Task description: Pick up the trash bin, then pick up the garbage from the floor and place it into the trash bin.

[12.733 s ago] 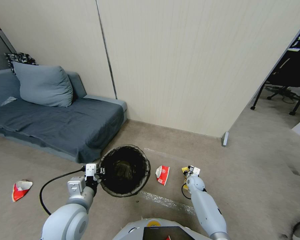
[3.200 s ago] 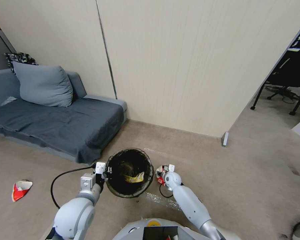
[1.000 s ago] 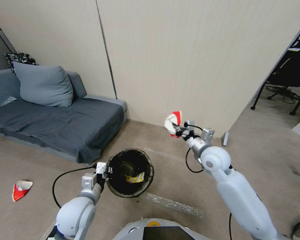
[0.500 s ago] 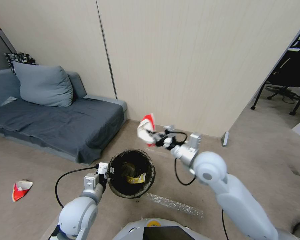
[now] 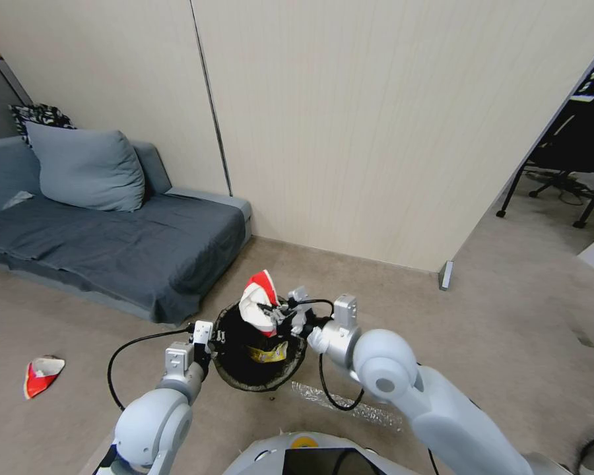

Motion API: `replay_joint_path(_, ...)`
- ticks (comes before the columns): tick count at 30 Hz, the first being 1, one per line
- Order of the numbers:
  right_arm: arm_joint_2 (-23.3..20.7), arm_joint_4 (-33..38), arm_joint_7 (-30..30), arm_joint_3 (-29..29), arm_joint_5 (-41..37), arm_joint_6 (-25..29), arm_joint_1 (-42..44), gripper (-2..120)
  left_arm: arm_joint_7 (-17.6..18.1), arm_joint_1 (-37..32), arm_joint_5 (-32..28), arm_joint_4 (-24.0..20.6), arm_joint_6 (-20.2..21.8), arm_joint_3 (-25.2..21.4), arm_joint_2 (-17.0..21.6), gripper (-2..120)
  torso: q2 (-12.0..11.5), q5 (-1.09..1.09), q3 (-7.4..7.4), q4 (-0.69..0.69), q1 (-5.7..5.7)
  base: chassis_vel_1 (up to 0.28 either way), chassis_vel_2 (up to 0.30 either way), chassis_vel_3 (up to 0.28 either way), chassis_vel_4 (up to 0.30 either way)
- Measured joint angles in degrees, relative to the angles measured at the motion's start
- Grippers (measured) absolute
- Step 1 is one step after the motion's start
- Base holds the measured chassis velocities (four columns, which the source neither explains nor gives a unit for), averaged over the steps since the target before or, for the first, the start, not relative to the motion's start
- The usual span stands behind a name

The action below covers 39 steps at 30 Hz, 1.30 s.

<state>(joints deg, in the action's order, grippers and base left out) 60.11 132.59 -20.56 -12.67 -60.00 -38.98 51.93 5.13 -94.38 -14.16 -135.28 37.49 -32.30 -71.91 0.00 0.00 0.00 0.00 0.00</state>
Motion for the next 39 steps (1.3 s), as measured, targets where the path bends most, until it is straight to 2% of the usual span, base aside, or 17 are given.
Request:
replay_joint_path(13, -0.90, 0.09, -0.28, -2.43, -0.06, -2.24, 0.45, 3, -0.07, 0.12, 0.00, -0.06, -0.02, -0.12, -0.27, 1, 0.00, 0.00, 0.00, 0.00, 0.00, 0.000, 0.000, 0.000, 0.000)
replay_joint_path(15, -0.81, 0.07, -0.42, -2.65, 0.16, -2.60, 0.53, 13, -0.08, 0.13, 0.00, -0.06, -0.03, -0.10, -0.32, 1, 0.00, 0.00, 0.00, 0.00, 0.00, 0.000, 0.000, 0.000, 0.000)
replay_joint_path(17, -0.78, 0.05, -0.47, -2.70, 0.23, -2.68, 0.56, 14, -0.08, 0.14, 0.00, -0.06, -0.03, -0.10, -0.34, 1, 0.00, 0.00, 0.00, 0.00, 0.00, 0.000, 0.000, 0.000, 0.000)
replay_joint_path(18, -0.59, -0.13, -0.81, -2.87, 0.42, -2.85, 0.64, 25, -0.09, 0.14, 0.00, -0.10, -0.04, -0.10, -0.35, 1, 0.00, 0.00, 0.00, 0.00, 0.00, 0.000, 0.000, 0.000, 0.000)
replay_joint_path(20, -0.51, -0.31, -1.10, -2.88, 0.44, -2.91, 0.69, 28, -0.09, 0.14, 0.00, -0.15, -0.04, -0.10, -0.35, 1, 0.00, 0.00, 0.00, 0.00, 0.00, 0.000, 0.000, 0.000, 0.000)
replay_joint_path(21, -0.36, -0.60, -1.52, -2.88, 0.52, -2.93, 0.85, 37, -0.11, 0.13, 0.00, -0.20, -0.06, -0.12, -0.35, 1, 0.00, 0.00, 0.00, 0.00, 0.00, 0.000, 0.000, 0.000, 0.000)
replay_joint_path(23, -0.31, -0.70, -1.86, -2.82, 0.53, -2.93, 1.04, 45, -0.12, 0.12, 0.01, -0.21, -0.08, -0.14, -0.36, 1, 0.00, 0.00, 0.00, 0.00, 0.00, 0.000, 0.000, 0.000, 0.000)
replay_joint_path(25, -0.30, -0.70, -1.92, -2.81, 0.53, -2.93, 1.11, 47, -0.13, 0.12, 0.01, -0.21, -0.08, -0.13, -0.36, 1, 0.00, 0.00, 0.00, 0.00, 0.00, 0.000, 0.000, 0.000, 0.000)
replay_joint_path(26, -0.22, -0.70, -2.10, -2.80, 0.39, -2.93, 1.24, 55, -0.14, 0.16, 0.02, -0.21, -0.08, -0.12, -0.36, 1, 0.00, 0.01, 0.00, 0.00, 0.00, 0.000, 0.000, 0.000, 0.000)
replay_joint_path(30, -0.06, -0.70, -2.33, -2.64, 0.24, -2.82, 1.38, 65, -0.15, 0.17, 0.05, -0.21, -0.08, -0.10, -0.35, 1, 0.00, 0.00, 0.00, 0.00, 0.00, 0.000, 0.000, 0.000, 0.000)
replay_joint_path(31, -0.09, -0.67, -2.30, -2.30, 0.24, -2.67, 1.40, 73, -0.16, 0.15, 0.06, -0.21, -0.08, -0.13, -0.34, 1, 0.00, 0.00, 0.00, 0.00, 0.00, 0.000, 0.000, 0.000, 0.000)
replay_joint_path(33, -0.20, -0.54, -2.15, -2.00, 0.23, -2.52, 1.40, 76, -0.18, 0.14, 0.06, -0.18, -0.09, -0.17, -0.33, 1, 0.00, 0.01, 0.00, 0.00, 0.00, 0.000, 0.000, 0.000, 0.000)
replay_joint_path(34, -0.43, -0.19, -1.87, -1.43, 0.15, -2.30, 1.38, 83, -0.18, 0.13, 0.07, -0.09, -0.11, -0.23, -0.30, 1, 0.00, 0.00, 0.00, 0.00, 0.00, 0.000, 0.000, 0.000, 0.000)
replay_joint_path(36, -0.57, 0.01, -1.68, -1.12, 0.10, -2.16, 1.35, 84, -0.18, 0.13, 0.08, -0.06, -0.11, -0.24, -0.30, 1, 0.00, 0.00, 0.00, 0.00, 0.00, 0.000, 0.000, 0.000, 0.000)
replay_joint_path(37, -1.01, 0.78, -1.12, -0.17, 0.00, -1.65, 1.23, 93, -0.20, 0.14, 0.08, 0.02, -0.12, -0.25, -0.27, 1, 0.00, 0.00, 0.00, 0.00, 0.00, 0.000, 0.000, 0.000, 0.000)
replay_joint_path(38, -1.09, 0.98, -1.06, 0.04, -0.04, -1.55, 1.20, 96, -0.21, 0.15, 0.08, 0.05, -0.12, -0.24, -0.25, 1, 0.00, 0.00, 0.00, 0.00, 0.00, 0.000, 0.000, 0.000, 0.000)
replay_joint_path(39, -1.09, 0.98, -1.06, 0.04, -0.04, -1.55, 1.20, 96, -0.21, 0.15, 0.08, 0.05, -0.12, -0.24, -0.25, 1, 0.00, 0.00, 0.00, 0.00, 0.00, 0.000, 0.000, 0.000, 0.000)
